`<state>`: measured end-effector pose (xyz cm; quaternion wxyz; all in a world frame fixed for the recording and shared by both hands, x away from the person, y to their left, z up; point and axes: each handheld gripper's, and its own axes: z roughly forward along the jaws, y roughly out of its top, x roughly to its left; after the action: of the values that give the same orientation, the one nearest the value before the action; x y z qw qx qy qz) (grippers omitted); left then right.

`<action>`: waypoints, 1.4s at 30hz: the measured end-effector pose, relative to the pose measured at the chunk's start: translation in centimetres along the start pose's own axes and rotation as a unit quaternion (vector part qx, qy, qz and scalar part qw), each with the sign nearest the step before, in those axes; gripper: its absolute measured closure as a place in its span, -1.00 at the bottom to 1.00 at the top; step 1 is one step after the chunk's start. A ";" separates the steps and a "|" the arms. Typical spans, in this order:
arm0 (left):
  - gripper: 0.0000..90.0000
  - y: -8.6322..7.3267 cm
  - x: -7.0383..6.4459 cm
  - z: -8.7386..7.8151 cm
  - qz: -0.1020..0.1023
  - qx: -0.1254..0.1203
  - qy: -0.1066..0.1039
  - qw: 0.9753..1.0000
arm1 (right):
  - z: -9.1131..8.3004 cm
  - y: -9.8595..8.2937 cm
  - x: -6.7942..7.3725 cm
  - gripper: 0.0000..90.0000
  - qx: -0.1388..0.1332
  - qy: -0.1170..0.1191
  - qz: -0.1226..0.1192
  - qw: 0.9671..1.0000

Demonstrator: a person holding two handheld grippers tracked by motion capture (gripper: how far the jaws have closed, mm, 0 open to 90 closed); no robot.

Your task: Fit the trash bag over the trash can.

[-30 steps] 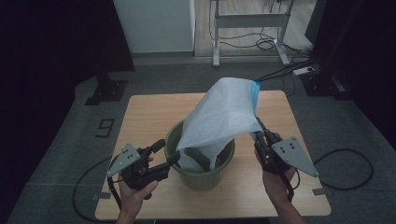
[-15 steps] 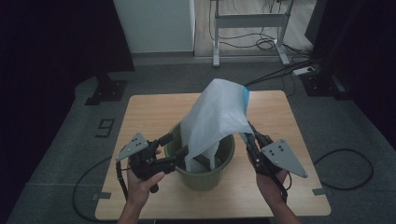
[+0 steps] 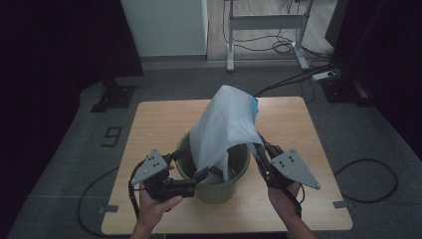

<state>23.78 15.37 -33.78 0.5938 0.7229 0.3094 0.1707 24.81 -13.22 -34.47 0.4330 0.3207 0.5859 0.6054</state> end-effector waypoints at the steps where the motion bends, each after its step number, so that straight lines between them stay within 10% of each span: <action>1: -0.75 0.0 0.0 0.0 0.000 0.000 0.000 1.000 | 0.0 0.0 0.0 0.97 0.000 0.000 0.000 1.000; 6: -0.61 -0.3 -0.3 1.2 0.005 0.009 0.040 0.999 | 0.4 0.0 0.6 0.96 0.001 0.008 -0.004 1.000; 11: 0.52 -0.9 -0.2 1.7 0.020 0.004 0.052 0.998 | 0.4 -0.2 0.4 0.90 0.011 0.004 -0.007 1.000; 16: 0.98 -1.0 0.5 1.4 0.004 -0.014 0.039 0.999 | 0.2 -0.5 -0.1 0.64 0.021 0.003 -0.005 1.000; 23: 1.00 -1.5 2.0 0.0 -0.031 -0.058 0.064 0.996 | -0.4 -4.0 0.3 -0.18 0.073 -0.016 0.054 0.996; 28: 1.00 -1.7 2.7 -0.6 -0.044 -0.065 0.070 0.995 | -1.4 -5.3 0.8 -0.23 0.085 -0.004 0.083 0.993; 36: 1.00 -2.2 3.5 -1.6 -0.060 -0.074 0.065 0.993 | -2.7 -5.7 1.0 0.16 0.090 0.020 0.039 0.995; 42: 1.00 -2.3 3.7 -1.8 -0.066 -0.079 0.065 0.993 | -2.8 -5.7 1.0 -0.18 0.081 -0.004 0.051 0.995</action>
<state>24.84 19.37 -36.00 0.6376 0.6389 0.3801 0.2021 22.71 -13.85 -40.55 0.3768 0.3867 0.6143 0.5754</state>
